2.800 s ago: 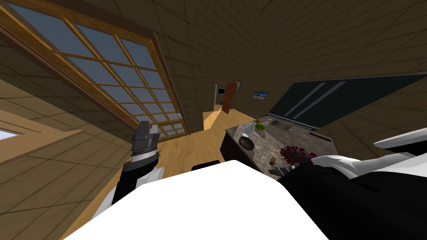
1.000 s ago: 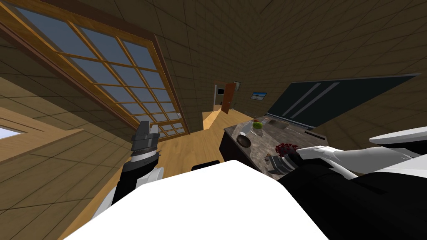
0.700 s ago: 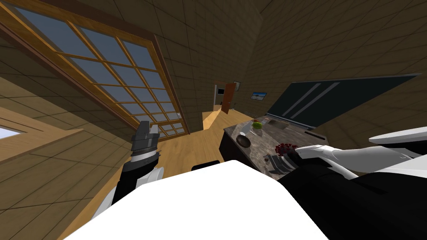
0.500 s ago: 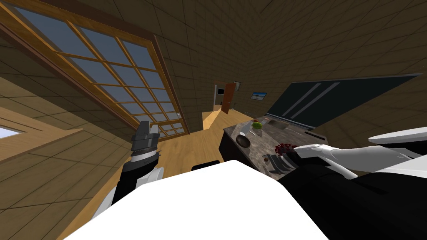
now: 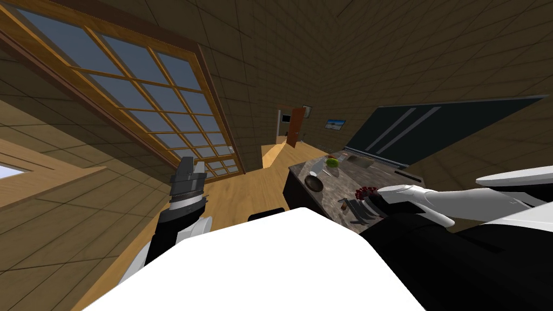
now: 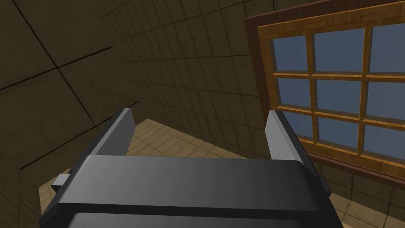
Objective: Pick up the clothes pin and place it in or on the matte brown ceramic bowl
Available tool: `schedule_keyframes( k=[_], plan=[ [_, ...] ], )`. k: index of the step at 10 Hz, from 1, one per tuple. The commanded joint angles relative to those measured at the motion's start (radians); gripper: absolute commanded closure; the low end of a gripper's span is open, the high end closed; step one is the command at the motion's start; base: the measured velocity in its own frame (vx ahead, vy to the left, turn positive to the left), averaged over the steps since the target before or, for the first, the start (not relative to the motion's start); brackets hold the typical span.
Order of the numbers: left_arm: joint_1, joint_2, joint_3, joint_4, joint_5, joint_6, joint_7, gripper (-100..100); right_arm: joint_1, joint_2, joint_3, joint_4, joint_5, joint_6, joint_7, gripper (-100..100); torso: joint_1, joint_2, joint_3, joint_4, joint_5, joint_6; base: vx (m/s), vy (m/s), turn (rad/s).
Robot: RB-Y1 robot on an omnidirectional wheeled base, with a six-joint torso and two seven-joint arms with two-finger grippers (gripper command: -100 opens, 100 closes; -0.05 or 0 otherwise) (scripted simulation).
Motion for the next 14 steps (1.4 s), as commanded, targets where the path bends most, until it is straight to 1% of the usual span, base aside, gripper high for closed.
schedule_keyframes(
  k=[1, 2, 3, 4, 5, 6, 8, 9, 12, 14],
  plan=[
    [0.000, 0.000, 0.000, 0.000, 0.000, 0.000, 0.000, 0, -0.002, 0.004, -0.008, 0.006, 0.022, -0.003, 0.032, -100, 0.000, 0.000, 0.000, 0.000, 0.000, 0.000, 0.000, -0.031, 0.005],
    [0.000, 0.000, 0.000, 0.000, 0.000, 0.000, 0.000, 0, -0.003, 0.011, -0.021, 0.015, 0.059, -0.008, 0.071, -100, 0.000, 0.000, 0.000, 0.000, 0.000, 0.000, 0.009, -0.034, 0.003],
    [0.000, 0.000, 0.000, 0.000, 0.000, 0.000, 0.000, 0, -0.003, 0.011, -0.021, 0.015, 0.059, -0.008, 0.076, -100, 0.000, 0.000, 0.000, 0.000, 0.000, 0.000, 0.005, -0.025, 0.004],
    [0.000, 0.000, 0.000, 0.000, 0.000, 0.000, 0.000, 0, -0.004, 0.019, -0.034, 0.025, 0.095, -0.013, 0.116, -100, 0.001, 0.000, 0.000, 0.000, 0.000, 0.000, -0.003, -0.026, 0.003],
    [0.000, 0.000, 0.000, 0.000, 0.000, 0.000, 0.000, 0, -0.005, 0.026, -0.046, 0.035, 0.128, -0.016, 0.140, -100, 0.001, 0.000, 0.000, 0.000, 0.000, 0.000, 0.005, -0.049, 0.006],
    [0.000, 0.000, 0.000, 0.000, 0.000, 0.000, 0.000, 0, -0.005, 0.026, -0.046, 0.035, 0.129, -0.016, 0.155, -100, -0.001, 0.000, 0.000, 0.000, 0.000, 0.000, 0.007, -0.038, 0.006],
    [0.000, 0.000, 0.000, 0.000, 0.000, 0.000, 0.000, 0, -0.007, 0.040, -0.068, 0.053, 0.190, -0.022, 0.216, -100, 0.000, 0.000, 0.000, 0.000, 0.000, 0.000, 0.000, -0.036, 0.004],
    [0.000, 0.000, 0.000, 0.000, 0.000, 0.000, 0.000, 0, -0.007, 0.040, -0.068, 0.053, 0.190, -0.022, 0.223, -100, 0.000, 0.000, 0.000, 0.000, 0.000, 0.000, 0.004, -0.030, 0.006],
    [0.000, 0.000, 0.000, 0.000, 0.000, 0.000, 0.000, 0, -0.008, 0.057, -0.094, 0.077, 0.262, -0.029, 0.304, -100, 0.000, -0.001, 0.000, 0.000, 0.000, 0.000, 0.009, -0.035, 0.005],
    [0.000, 0.000, 0.000, 0.000, 0.000, 0.000, 0.000, 0, -0.009, 0.066, -0.107, 0.089, 0.297, -0.031, 0.343, -100, -0.001, -0.001, 0.000, 0.000, 0.000, 0.000, 0.007, -0.044, 0.007]
  ],
)
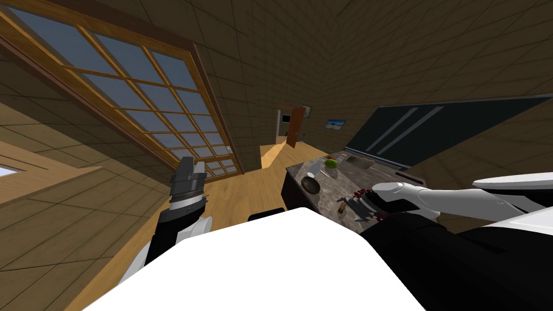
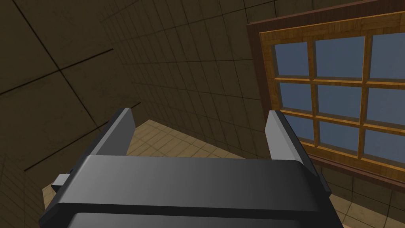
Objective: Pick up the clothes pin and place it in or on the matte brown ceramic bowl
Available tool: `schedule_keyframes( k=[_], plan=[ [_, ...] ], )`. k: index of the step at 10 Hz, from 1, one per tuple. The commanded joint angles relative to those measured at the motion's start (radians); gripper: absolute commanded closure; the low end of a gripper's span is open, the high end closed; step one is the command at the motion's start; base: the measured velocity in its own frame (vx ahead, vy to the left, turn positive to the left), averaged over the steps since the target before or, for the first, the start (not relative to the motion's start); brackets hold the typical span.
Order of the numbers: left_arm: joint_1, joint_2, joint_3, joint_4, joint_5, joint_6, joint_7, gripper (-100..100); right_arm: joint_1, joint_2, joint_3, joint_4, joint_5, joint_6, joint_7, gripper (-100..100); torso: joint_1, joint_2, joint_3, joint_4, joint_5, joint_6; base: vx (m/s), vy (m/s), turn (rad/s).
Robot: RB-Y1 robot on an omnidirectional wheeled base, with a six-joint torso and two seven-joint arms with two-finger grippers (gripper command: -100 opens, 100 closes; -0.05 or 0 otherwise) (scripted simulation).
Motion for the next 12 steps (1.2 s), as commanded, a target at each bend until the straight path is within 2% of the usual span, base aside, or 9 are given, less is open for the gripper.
schedule_keyframes(
  k=[1, 2, 3, 4, 5, 6, 8, 9, 12],
  plan=[
    [0.000, 0.000, 0.000, 0.000, 0.000, 0.000, 0.000, 0, -0.001, 0.008, -0.009, 0.010, 0.026, -0.003, 0.028, -100, 0.000, 0.000, 0.000, 0.000, 0.000, 0.000, 0.002, -0.032, 0.005],
    [0.000, 0.000, 0.000, 0.000, 0.000, 0.000, 0.000, 0, -0.002, 0.012, -0.016, 0.015, 0.042, -0.004, 0.046, -100, 0.001, 0.000, 0.000, 0.000, 0.000, 0.000, 0.007, -0.025, 0.005],
    [0.000, 0.000, 0.000, 0.000, 0.000, 0.000, 0.000, 0, -0.002, 0.011, -0.012, 0.014, 0.033, -0.004, 0.033, -100, 0.001, 0.000, 0.000, 0.000, 0.000, 0.000, 0.004, -0.012, 0.002],
    [0.000, 0.000, 0.000, 0.000, 0.000, 0.000, 0.000, 0, -0.002, 0.012, -0.012, 0.016, 0.035, -0.005, 0.037, 0, 0.002, 0.000, 0.000, 0.000, 0.000, 0.000, 0.000, 0.000, 0.000],
    [0.000, 0.000, 0.000, 0.000, 0.000, 0.000, 0.000, 0, 0.033, 0.000, -0.017, -0.018, -0.015, 0.027, 0.087, -100, 0.003, 0.000, 0.000, 0.000, 0.001, 0.000, 0.034, -0.016, -0.039],
    [0.000, 0.000, 0.000, 0.000, 0.000, 0.000, 0.000, 0, 0.033, 0.000, -0.017, -0.018, -0.015, 0.027, 0.089, -100, 0.002, -0.001, -0.001, 0.000, 0.001, 0.000, 0.040, -0.020, -0.019],
    [0.000, 0.000, 0.000, 0.000, 0.000, 0.000, 0.000, 0, 0.068, -0.011, -0.021, -0.051, -0.064, 0.058, 0.141, -100, 0.001, -0.003, -0.002, -0.001, 0.000, 0.000, 0.056, -0.032, -0.021],
    [0.000, 0.000, 0.000, 0.000, 0.000, 0.000, 0.000, 0, 0.103, -0.022, -0.026, -0.085, -0.104, 0.090, 0.177, -100, 0.001, -0.003, -0.002, -0.001, 0.000, 0.000, 0.041, -0.024, -0.034],
    [0.000, 0.000, 0.000, 0.000, 0.000, 0.000, 0.000, 0, 0.138, -0.034, -0.030, -0.118, -0.163, 0.122, 0.244, -100, 0.002, -0.003, -0.002, -0.001, 0.000, 0.000, 0.048, -0.021, -0.022]
  ],
)
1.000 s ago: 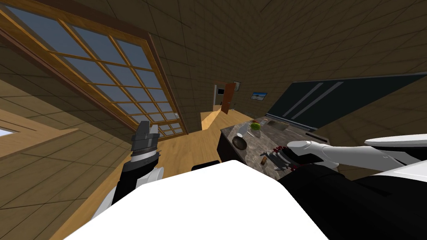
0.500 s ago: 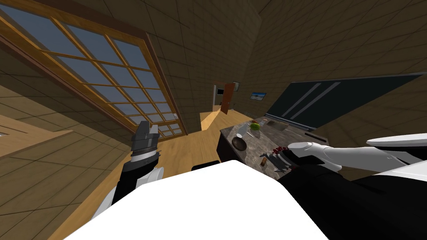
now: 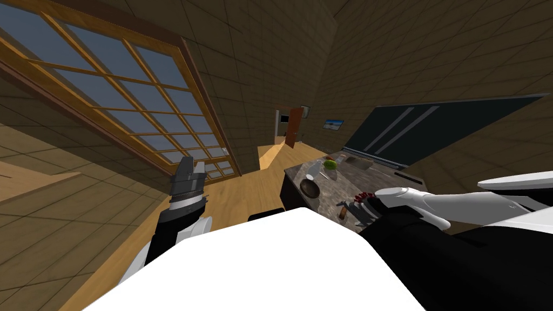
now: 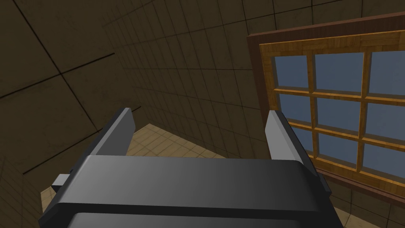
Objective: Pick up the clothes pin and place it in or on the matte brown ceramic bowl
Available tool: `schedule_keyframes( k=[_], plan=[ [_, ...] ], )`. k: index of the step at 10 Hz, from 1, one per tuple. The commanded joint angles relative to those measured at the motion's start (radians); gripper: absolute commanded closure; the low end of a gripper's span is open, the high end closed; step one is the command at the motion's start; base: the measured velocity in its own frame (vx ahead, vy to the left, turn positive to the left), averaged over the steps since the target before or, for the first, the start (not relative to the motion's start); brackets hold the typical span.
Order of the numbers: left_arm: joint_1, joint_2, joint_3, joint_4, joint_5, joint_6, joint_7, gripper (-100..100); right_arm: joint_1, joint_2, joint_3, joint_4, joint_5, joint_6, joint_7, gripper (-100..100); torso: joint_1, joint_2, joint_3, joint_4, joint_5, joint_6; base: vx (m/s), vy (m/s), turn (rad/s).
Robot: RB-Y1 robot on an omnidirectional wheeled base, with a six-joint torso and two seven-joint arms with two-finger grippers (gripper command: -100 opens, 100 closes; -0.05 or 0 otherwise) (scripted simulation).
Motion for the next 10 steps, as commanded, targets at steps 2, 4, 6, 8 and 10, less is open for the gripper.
schedule_keyframes(
  k=[2, 4, 6, 8, 10],
  plan=[
    [0.000, 0.000, 0.000, 0.000, 0.000, 0.000, 0.000, 0, 0.040, -0.014, -0.005, -0.042, -0.058, 0.040, 0.064, -100, 0.000, 0.000, 0.000, 0.000, 0.000, 0.000, 0.050, -0.017, -0.027],
    [0.000, 0.000, 0.000, 0.000, 0.000, 0.000, 0.000, 0, 0.075, -0.026, -0.010, -0.076, -0.108, 0.071, 0.116, -100, 0.000, 0.000, 0.000, 0.000, 0.000, 0.000, 0.041, -0.023, -0.022],
    [0.000, 0.000, 0.000, 0.000, 0.000, 0.000, 0.000, 0, 0.109, -0.037, -0.014, -0.109, -0.157, 0.103, 0.168, -100, 0.000, 0.000, 0.000, 0.000, 0.000, 0.000, 0.051, -0.024, -0.025],
    [0.000, 0.000, 0.000, 0.000, 0.000, 0.000, 0.000, 0, 0.144, -0.049, -0.019, -0.142, -0.207, 0.135, 0.219, -100, 0.000, 0.000, 0.000, 0.000, 0.000, 0.000, 0.046, -0.022, -0.025],
    [0.000, 0.000, 0.000, 0.000, 0.000, 0.000, 0.000, 0, 0.179, -0.060, -0.023, -0.176, -0.256, 0.166, 0.271, -100, 0.000, 0.000, 0.000, 0.000, 0.000, 0.000, 0.048, -0.014, -0.026]
  ],
)
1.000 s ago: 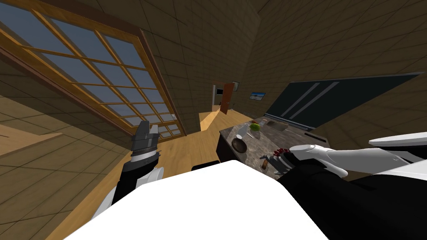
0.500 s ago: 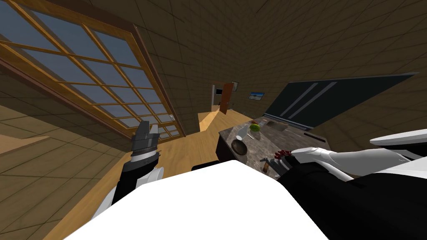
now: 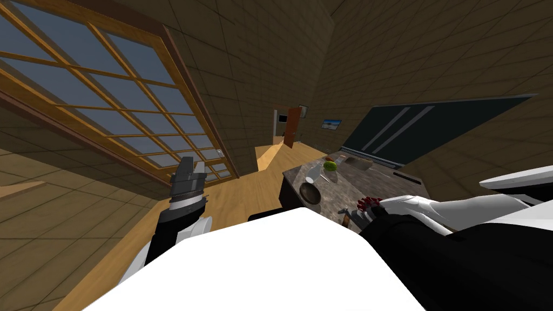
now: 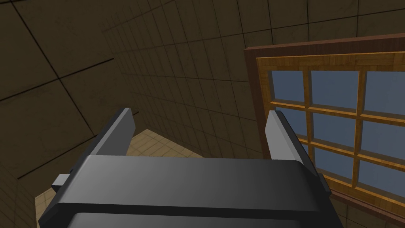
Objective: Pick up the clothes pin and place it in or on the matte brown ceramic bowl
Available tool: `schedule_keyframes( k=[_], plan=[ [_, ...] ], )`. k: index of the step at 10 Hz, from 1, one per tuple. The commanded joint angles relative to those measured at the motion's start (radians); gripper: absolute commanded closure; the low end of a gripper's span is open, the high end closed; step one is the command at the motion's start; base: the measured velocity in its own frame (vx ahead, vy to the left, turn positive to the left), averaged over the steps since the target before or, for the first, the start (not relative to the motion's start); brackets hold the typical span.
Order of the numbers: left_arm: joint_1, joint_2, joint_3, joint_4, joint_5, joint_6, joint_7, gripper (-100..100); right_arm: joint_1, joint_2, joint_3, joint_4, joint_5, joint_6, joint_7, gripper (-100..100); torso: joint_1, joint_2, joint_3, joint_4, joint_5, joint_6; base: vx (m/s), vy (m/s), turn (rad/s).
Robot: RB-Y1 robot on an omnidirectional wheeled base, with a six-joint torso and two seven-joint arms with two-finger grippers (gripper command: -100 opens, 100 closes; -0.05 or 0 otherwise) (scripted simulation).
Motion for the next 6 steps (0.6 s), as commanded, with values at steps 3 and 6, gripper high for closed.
schedule_keyframes(
  k=[3, 6],
  plan=[
    [0.000, 0.000, 0.000, 0.000, 0.000, 0.000, 0.000, 0, 0.036, -0.015, -0.004, -0.034, -0.052, 0.030, 0.054, -100, 0.001, 0.002, 0.001, 0.000, 0.000, 0.000, 0.017, -0.005, -0.015],
    [0.000, 0.000, 0.000, 0.000, 0.000, 0.000, 0.000, 0, 0.035, -0.016, -0.006, -0.035, -0.054, 0.031, 0.059, 100, -0.001, 0.004, 0.002, 0.000, -0.001, 0.002, 0.002, 0.000, 0.007]
  ],
)
